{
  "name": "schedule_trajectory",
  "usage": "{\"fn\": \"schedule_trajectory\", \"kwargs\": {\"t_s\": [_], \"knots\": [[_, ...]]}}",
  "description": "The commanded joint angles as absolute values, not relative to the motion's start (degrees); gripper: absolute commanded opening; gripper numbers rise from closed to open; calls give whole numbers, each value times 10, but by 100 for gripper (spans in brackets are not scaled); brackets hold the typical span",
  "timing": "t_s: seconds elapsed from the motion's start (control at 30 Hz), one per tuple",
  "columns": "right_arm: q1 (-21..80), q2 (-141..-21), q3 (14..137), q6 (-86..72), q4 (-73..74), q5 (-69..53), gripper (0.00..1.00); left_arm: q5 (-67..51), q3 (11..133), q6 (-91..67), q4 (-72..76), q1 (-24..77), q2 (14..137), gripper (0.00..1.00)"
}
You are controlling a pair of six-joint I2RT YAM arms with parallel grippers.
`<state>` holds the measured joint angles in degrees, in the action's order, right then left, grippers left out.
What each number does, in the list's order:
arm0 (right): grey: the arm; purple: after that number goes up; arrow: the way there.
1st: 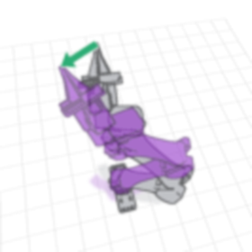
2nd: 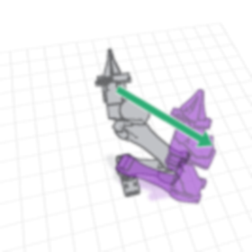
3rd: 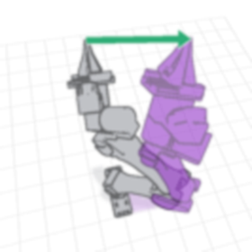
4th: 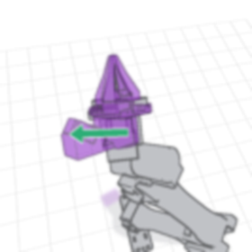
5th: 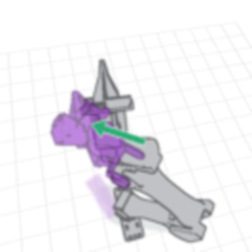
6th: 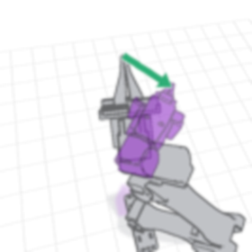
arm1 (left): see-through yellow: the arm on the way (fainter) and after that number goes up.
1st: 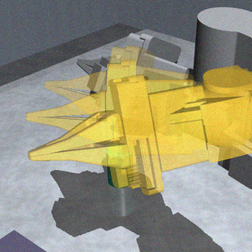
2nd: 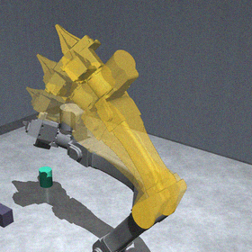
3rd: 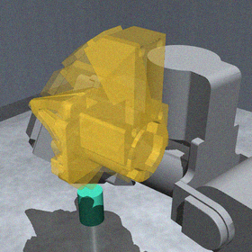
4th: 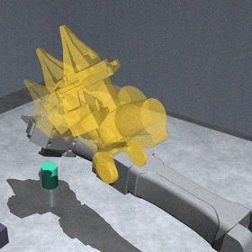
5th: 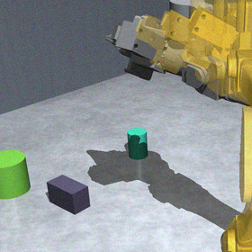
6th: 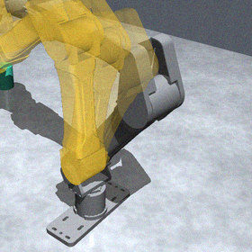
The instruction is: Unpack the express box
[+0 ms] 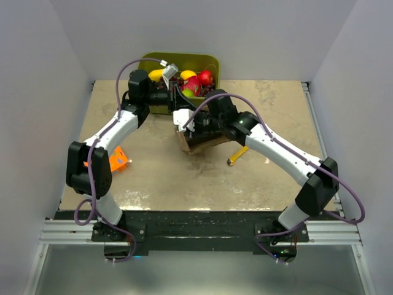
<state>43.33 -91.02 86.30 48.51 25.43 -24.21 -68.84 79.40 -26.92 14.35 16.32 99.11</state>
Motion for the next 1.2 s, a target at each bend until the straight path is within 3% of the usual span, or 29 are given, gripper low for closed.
{"fn": "schedule_trajectory", "kwargs": {"t_s": [0.0,0.57,0.8,0.97,1.17], "knots": [[433,-944,887,494,287,-257,35,-693,782,-280,178,171,983,0],[419,-946,819,640,311,-195,44,-787,772,-356,276,176,1001,0],[378,-925,783,691,298,-227,57,-835,765,-431,361,176,1027,0],[380,-952,770,695,250,-226,79,-860,783,-471,387,176,1046,0],[381,-996,765,715,182,-251,84,-893,808,-520,416,177,1076,0]]}}
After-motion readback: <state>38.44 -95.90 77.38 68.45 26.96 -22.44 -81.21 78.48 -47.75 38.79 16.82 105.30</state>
